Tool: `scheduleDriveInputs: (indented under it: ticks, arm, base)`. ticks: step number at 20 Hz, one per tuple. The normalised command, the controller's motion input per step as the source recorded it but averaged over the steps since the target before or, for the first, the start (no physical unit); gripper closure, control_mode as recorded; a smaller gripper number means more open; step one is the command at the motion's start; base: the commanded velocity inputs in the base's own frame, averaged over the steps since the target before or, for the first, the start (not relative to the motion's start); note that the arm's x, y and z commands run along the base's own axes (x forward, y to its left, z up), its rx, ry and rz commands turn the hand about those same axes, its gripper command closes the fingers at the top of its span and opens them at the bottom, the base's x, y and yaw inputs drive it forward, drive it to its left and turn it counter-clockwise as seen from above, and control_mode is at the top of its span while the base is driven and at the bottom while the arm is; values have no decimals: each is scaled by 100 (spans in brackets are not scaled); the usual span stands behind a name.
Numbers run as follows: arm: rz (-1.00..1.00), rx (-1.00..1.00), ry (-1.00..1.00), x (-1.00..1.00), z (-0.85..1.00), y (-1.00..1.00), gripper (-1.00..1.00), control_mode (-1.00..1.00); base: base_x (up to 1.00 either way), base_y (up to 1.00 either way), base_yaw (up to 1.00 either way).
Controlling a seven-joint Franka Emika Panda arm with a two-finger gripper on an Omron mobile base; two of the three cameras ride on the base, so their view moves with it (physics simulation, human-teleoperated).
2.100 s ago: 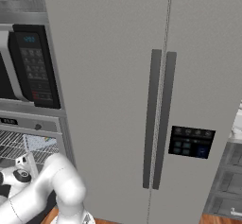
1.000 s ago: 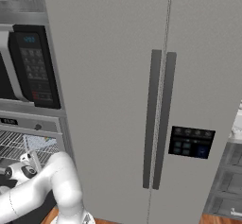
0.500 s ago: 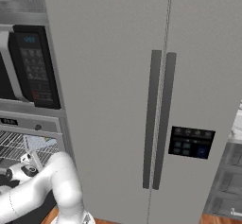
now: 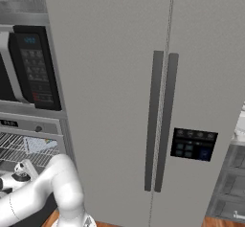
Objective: Take the baked cake out of the oven and place it on the plate for cooling. Then close the oven door.
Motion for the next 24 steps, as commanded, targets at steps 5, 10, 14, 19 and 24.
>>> scheduleDriveInputs:
  ticks: [5, 10, 14, 19, 24]
  arm:
    - [0, -15, -11, 0, -21, 10, -100, -100]
    - [0, -20, -6, 9, -36, 3, -100, -100]
    - [0, -21, -2, 25, -44, 1, -100, -100]
    - [0, -17, 0, 24, -45, 1, -100, -100]
    - [0, -18, 0, 12, -60, 5, -100, -100]
  base:
    - [0, 0, 0]
    - [0, 0, 0]
    - [0, 0, 0]
    - [0, 0, 0]
    - [0, 0, 0]
